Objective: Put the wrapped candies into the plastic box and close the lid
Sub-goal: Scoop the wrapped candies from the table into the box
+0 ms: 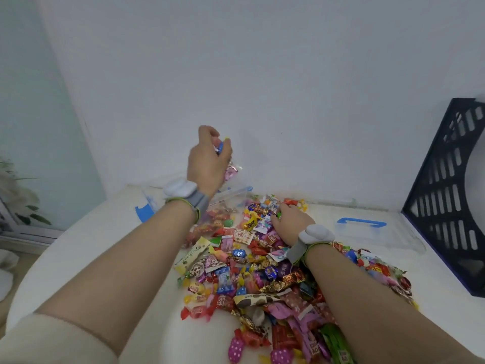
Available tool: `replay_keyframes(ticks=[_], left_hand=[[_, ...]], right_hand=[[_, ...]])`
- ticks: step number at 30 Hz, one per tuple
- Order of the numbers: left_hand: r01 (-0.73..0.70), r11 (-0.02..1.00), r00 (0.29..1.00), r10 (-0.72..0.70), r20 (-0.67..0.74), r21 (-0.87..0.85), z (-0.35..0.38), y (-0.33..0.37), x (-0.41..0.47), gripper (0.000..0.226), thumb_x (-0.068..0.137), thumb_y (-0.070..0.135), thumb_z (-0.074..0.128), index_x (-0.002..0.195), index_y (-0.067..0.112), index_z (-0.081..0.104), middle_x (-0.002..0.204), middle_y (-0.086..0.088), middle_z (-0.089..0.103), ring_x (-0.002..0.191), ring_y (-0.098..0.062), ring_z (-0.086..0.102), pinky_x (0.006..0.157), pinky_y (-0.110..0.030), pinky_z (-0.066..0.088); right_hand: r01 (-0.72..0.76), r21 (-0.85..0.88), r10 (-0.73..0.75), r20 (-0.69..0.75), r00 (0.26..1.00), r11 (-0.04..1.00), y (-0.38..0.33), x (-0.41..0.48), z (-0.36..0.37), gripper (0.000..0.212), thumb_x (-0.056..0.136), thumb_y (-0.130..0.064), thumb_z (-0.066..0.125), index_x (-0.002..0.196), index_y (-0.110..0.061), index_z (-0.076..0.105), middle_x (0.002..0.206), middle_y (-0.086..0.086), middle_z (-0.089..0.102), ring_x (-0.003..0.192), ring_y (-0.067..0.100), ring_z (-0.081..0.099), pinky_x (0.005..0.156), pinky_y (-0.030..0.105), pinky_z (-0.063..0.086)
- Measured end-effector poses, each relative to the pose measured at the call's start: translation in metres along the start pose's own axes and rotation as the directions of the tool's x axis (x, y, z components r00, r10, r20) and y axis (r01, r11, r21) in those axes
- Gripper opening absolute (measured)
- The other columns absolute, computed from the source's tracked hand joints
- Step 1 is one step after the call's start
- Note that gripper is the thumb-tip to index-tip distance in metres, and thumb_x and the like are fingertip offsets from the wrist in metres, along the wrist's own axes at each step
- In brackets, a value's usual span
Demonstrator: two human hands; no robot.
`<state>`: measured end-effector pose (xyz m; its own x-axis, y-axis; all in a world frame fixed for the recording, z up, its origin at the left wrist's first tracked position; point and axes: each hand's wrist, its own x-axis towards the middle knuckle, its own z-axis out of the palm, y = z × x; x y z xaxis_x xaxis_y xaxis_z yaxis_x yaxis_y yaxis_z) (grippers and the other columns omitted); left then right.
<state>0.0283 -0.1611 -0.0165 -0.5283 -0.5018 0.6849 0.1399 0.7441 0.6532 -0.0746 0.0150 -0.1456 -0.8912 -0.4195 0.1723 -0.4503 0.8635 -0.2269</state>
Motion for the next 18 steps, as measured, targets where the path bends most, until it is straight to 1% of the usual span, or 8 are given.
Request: replay_keyframes(ticks=[2, 4, 6, 8, 10, 12, 14, 18], left_hand=[[0.071, 0.976, 0.993, -0.089, 0.082, 0.206, -0.008, -0.018, 0.012, 0.033, 0.098, 0.033, 0.053, 0.119, 0.009, 0.047, 0.103, -0.007, 0.066, 0.087, -0.03, 0.064, 0.076, -0.038, 0.05], [0.09, 0.921, 0.951, -0.192, 0.241, 0.378, -0.014, -0.037, 0.016, 0.036, 0.098, 0.032, 0.052, 0.121, 0.006, 0.045, 0.104, -0.012, 0.068, 0.094, -0.035, 0.063, 0.081, -0.042, 0.05], [0.072, 0.842, 0.857, -0.327, 0.398, 0.535, -0.019, -0.049, 0.015, 0.043, 0.097, 0.035, 0.054, 0.127, 0.006, 0.047, 0.11, -0.013, 0.069, 0.102, -0.034, 0.064, 0.087, -0.04, 0.049], [-0.024, 0.743, 0.752, -0.428, 0.502, 0.669, -0.022, -0.055, 0.014, 0.053, 0.097, 0.048, 0.051, 0.13, 0.007, 0.056, 0.123, -0.013, 0.066, 0.113, -0.032, 0.061, 0.093, -0.036, 0.047], [-0.066, 0.719, 0.696, -0.464, 0.548, 0.692, -0.026, -0.056, 0.014, 0.058, 0.099, 0.057, 0.039, 0.111, 0.006, 0.065, 0.123, -0.012, 0.066, 0.109, -0.031, 0.061, 0.091, -0.035, 0.046], [-0.019, 0.734, 0.708, -0.469, 0.528, 0.679, -0.031, -0.056, 0.014, 0.056, 0.101, 0.056, 0.032, 0.091, 0.01, 0.061, 0.109, -0.013, 0.068, 0.095, -0.03, 0.061, 0.083, -0.034, 0.045], [0.031, 0.745, 0.757, -0.452, 0.471, 0.666, -0.037, -0.054, 0.012, 0.051, 0.101, 0.049, 0.035, 0.08, 0.009, 0.058, 0.089, -0.012, 0.064, 0.082, -0.03, 0.059, 0.07, -0.031, 0.042], [0.102, 0.768, 0.823, -0.422, 0.38, 0.632, -0.051, -0.048, 0.0, 0.036, 0.097, 0.029, 0.041, 0.066, 0.01, 0.049, 0.07, -0.009, 0.053, 0.067, -0.029, 0.05, 0.057, -0.027, 0.034]], right_hand=[[-0.002, 0.004, 0.002, -0.019, 1.0, 1.0, -0.001, 0.001, -0.002, 0.04, 0.098, -0.045, 0.038, 0.123, -0.017, 0.051, 0.118, 0.011, 0.058, 0.09, 0.027, 0.062, 0.064, 0.031, 0.044], [-0.013, 0.01, 0.014, -0.044, 0.999, 1.0, -0.003, 0.002, -0.005, 0.038, 0.098, -0.042, 0.04, 0.12, -0.015, 0.054, 0.116, 0.011, 0.06, 0.092, 0.027, 0.062, 0.065, 0.029, 0.043], [-0.051, 0.039, 0.054, -0.079, 0.995, 0.998, -0.005, 0.004, -0.009, 0.034, 0.099, -0.038, 0.041, 0.112, -0.012, 0.059, 0.112, 0.01, 0.062, 0.086, 0.026, 0.061, 0.063, 0.028, 0.04], [-0.12, 0.087, 0.13, -0.125, 0.984, 0.989, -0.007, 0.008, -0.014, 0.032, 0.099, -0.033, 0.041, 0.105, -0.011, 0.063, 0.106, 0.01, 0.065, 0.079, 0.026, 0.06, 0.06, 0.027, 0.039], [-0.212, 0.156, 0.24, -0.187, 0.953, 0.965, -0.01, 0.012, -0.021, 0.03, 0.098, -0.024, 0.042, 0.1, -0.007, 0.067, 0.102, 0.012, 0.068, 0.086, 0.028, 0.064, 0.064, 0.028, 0.043], [-0.281, 0.312, 0.357, -0.221, 0.908, 0.908, -0.014, 0.019, -0.028, 0.028, 0.094, -0.017, 0.045, 0.094, -0.004, 0.069, 0.097, 0.014, 0.07, 0.089, 0.031, 0.065, 0.067, 0.029, 0.042], [-0.299, 0.447, 0.446, -0.272, 0.853, 0.843, -0.023, 0.027, -0.037, 0.027, 0.093, -0.017, 0.045, 0.093, -0.004, 0.069, 0.098, 0.014, 0.07, 0.091, 0.032, 0.065, 0.067, 0.027, 0.038], [-0.146, 0.6, 0.474, -0.434, 0.766, 0.786, -0.063, 0.042, -0.059, 0.027, 0.092, -0.022, 0.046, 0.095, -0.009, 0.069, 0.098, 0.012, 0.069, 0.087, 0.029, 0.063, 0.065, 0.026, 0.032]])
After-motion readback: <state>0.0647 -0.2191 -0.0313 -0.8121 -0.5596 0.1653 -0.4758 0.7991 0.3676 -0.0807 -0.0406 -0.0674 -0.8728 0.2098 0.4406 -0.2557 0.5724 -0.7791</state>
